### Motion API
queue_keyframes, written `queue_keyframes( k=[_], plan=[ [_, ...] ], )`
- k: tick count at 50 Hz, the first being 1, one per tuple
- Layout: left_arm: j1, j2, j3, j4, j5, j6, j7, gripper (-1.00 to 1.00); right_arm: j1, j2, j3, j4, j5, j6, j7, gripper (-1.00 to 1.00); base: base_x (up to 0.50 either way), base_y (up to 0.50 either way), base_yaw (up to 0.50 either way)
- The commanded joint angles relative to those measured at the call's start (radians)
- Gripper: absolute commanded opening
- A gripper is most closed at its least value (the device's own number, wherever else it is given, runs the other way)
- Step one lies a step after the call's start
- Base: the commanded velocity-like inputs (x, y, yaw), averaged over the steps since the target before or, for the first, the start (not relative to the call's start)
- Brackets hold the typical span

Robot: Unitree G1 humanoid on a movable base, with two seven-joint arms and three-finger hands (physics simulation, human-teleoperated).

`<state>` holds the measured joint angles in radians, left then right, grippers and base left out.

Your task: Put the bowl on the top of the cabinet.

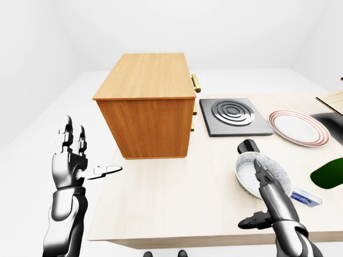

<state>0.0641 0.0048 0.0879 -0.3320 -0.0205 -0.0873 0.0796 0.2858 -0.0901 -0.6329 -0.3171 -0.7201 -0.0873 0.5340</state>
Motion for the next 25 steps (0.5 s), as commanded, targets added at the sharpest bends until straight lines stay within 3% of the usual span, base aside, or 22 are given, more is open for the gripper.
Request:
queue_keyframes(
  k=[1, 25],
  plan=[
    [-0.004, 0.001, 0.000, 0.004, 0.001, 0.000, 0.004, 1.00, 0.011, -0.015, 0.016, 0.062, -0.027, 0.000, -0.035, 1.00, 0.00, 0.00, 0.00],
    [0.000, 0.000, 0.000, 0.003, 0.002, 0.000, 0.004, 1.00, 0.025, -0.038, 0.032, 0.191, -0.089, 0.000, -0.092, 1.00, 0.00, 0.00, 0.00]
  ],
)
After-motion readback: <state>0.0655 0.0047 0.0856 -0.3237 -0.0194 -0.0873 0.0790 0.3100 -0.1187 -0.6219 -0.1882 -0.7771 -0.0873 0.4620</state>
